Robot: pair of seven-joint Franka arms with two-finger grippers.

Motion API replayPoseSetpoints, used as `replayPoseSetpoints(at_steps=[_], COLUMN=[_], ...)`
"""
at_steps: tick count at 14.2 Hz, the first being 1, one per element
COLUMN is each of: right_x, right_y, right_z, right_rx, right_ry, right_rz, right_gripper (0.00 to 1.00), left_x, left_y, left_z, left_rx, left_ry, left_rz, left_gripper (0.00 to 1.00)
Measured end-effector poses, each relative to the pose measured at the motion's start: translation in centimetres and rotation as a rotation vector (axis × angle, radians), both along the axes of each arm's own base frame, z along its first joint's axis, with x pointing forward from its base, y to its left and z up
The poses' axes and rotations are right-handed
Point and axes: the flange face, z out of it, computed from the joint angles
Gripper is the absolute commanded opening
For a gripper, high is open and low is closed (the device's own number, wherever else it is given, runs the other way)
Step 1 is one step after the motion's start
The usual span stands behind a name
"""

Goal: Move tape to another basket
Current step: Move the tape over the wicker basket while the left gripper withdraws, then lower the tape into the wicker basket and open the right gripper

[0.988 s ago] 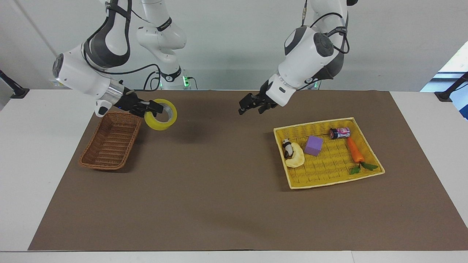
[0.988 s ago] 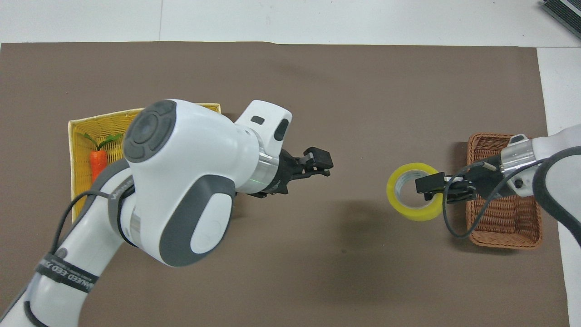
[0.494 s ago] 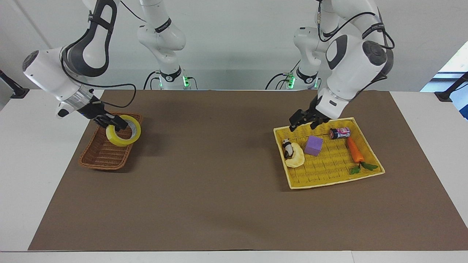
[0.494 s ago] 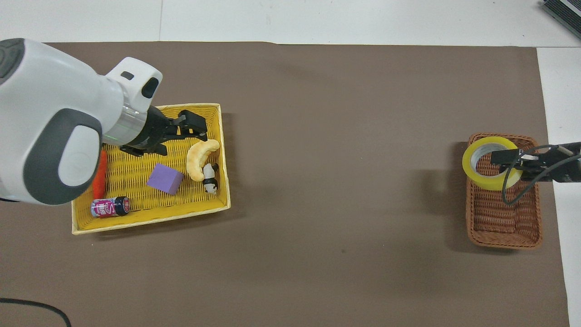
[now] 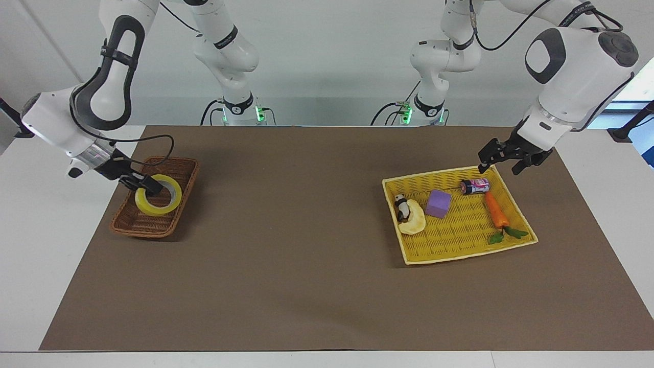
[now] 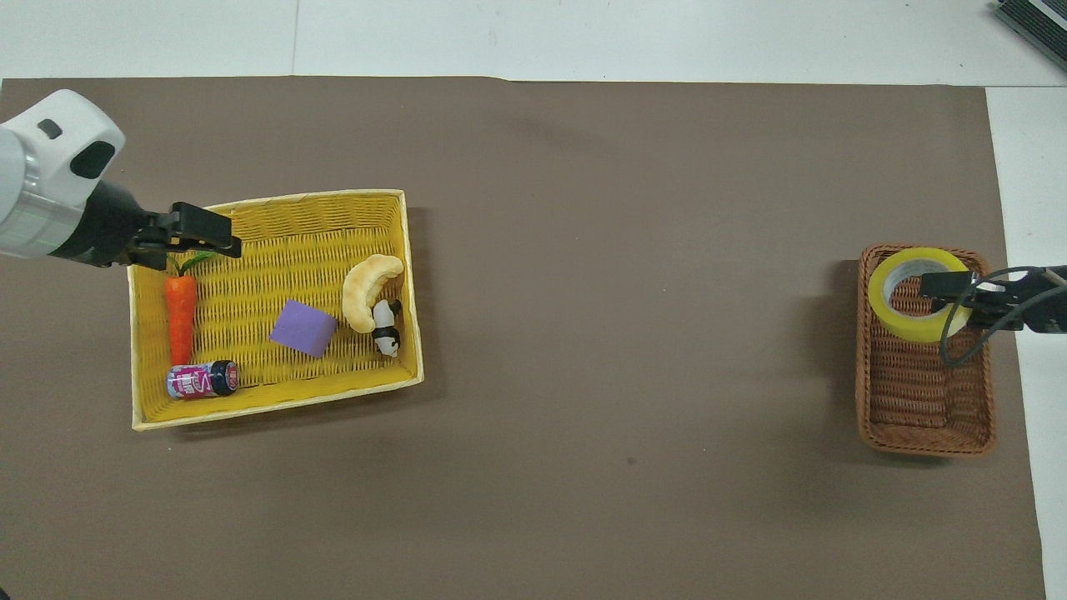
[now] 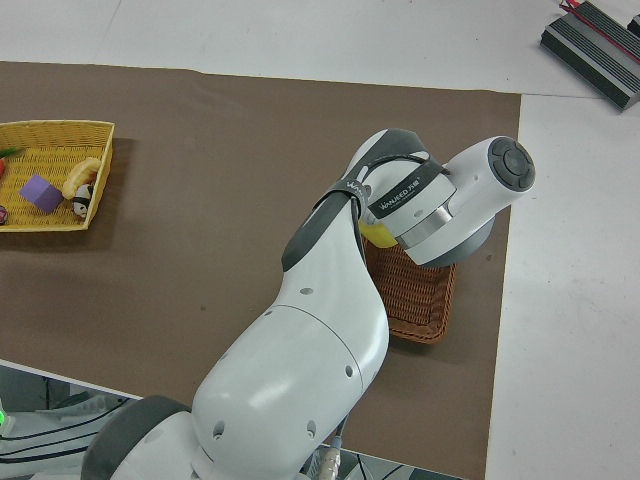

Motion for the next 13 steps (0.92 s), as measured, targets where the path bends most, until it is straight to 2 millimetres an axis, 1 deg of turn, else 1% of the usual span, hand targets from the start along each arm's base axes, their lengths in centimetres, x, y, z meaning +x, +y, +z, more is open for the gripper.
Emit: replayPoseSetpoints(at_steps=[3, 5, 6, 8, 9, 10, 11, 12, 13], right_x=[-0.3, -0.6, -0.8, -1.2, -1.3, -1.4, -1.5, -1.5, -1.5], right_y=[-0.6, -1.0, -1.3, -1.6, -1.6, -1.7, -1.7, -1.8, -1.8], right_z=[-1.4, -2.1, -2.4, -3.0, -3.2, -3.3, -3.4, -3.5, -3.5], right_rx=[0.008, 0.012, 0.013, 0.014, 0.009, -0.001, -0.011, -0.014, -0.014], right_ry=[0.013, 0.014, 0.014, 0.019, 0.025, 0.030, 0.033, 0.034, 0.033], right_rz=[0.012, 0.026, 0.032, 0.043, 0.050, 0.057, 0.062, 0.063, 0.063], right_gripper=[0.00, 0.00, 0.15, 0.33, 0.38, 0.51, 0.77, 1.00, 1.00], left_x=[-0.7, -1.3, -1.5, -1.5, -1.5, -1.5, -1.5, -1.5, -1.5], left_y=[1.6, 2.0, 2.0, 2.0, 2.1, 2.2, 2.4, 2.5, 2.6], left_z=[2.6, 4.4, 5.0, 5.5, 5.6, 5.6, 5.6, 5.6, 5.6], left_rx=[0.052, 0.083, 0.089, 0.091, 0.090, 0.090, 0.090, 0.090, 0.090], left_ry=[0.023, 0.040, 0.040, 0.030, 0.028, 0.028, 0.028, 0.028, 0.028], left_rz=[-0.041, -0.052, -0.053, -0.053, -0.052, -0.050, -0.047, -0.045, -0.044], left_gripper=[1.00, 1.00, 1.00, 1.00, 1.00, 1.00, 1.00, 1.00, 1.00])
